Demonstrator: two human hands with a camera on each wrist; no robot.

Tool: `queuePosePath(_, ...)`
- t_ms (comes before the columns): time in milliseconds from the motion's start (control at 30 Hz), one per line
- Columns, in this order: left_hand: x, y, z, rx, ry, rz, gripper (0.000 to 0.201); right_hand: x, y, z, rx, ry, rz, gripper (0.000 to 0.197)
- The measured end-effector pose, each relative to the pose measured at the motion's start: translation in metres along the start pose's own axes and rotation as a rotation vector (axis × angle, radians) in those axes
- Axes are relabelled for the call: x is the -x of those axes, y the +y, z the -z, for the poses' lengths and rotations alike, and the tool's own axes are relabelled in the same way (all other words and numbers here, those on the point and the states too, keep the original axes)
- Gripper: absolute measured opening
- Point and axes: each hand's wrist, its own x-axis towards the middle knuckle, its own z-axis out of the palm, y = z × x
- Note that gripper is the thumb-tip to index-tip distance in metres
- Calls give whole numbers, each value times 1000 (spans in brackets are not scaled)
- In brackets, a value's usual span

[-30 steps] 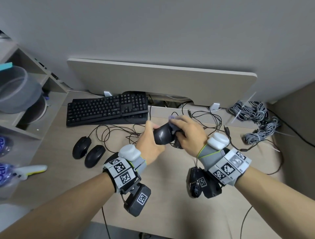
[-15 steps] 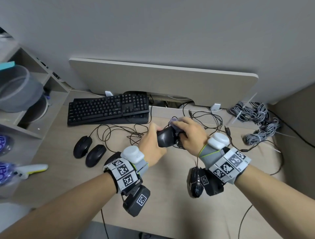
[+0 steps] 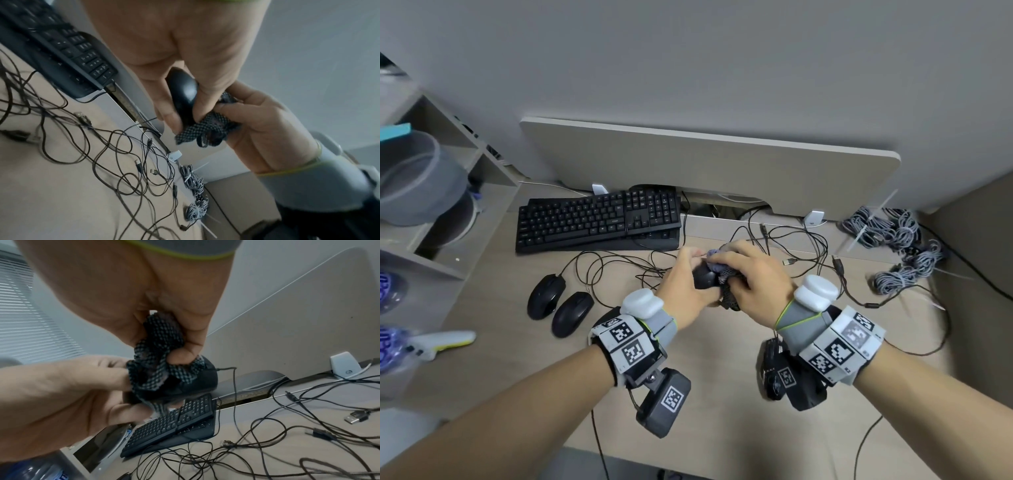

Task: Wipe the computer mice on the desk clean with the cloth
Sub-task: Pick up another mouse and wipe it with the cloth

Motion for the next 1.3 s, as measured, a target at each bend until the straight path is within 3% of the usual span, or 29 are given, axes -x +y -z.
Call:
queuePosePath(67, -1, 0, 4, 61, 34, 15, 58, 0, 0, -1, 11, 2, 19, 47)
queuePosePath(233, 1, 6, 10, -150, 66, -43, 64, -8, 14, 9, 82, 78, -117, 47)
queuePosePath(400, -5, 7, 11, -232, 108, -84, 60, -5, -10, -3, 56, -83, 50, 51)
queuePosePath(533, -4, 7, 11, -259, 108, -44, 64, -11, 10, 8, 135, 13, -112, 50)
queuePosePath(667, -9, 13, 10, -256, 110, -86, 58, -10, -10, 0, 75, -68, 31, 51)
queuePosePath(800, -8, 11, 12, -244, 107, -49, 63, -12, 17, 12, 113, 50, -142, 49)
queuePosePath(967, -12, 17, 11, -273, 102, -81, 59, -6, -7, 1, 64, -73, 53, 48)
queuePosePath(1100, -8, 23, 15, -287, 90, -50, 60, -13, 25, 17, 139, 55, -178, 55)
queuePosePath(1233, -11, 23, 13, -291, 113, -72, 59, -8, 3, 0, 125, -62, -32, 53)
queuePosePath(1300, -10, 24, 15, -299, 98, -67, 59, -9, 21, 7, 117, -43, -80, 55)
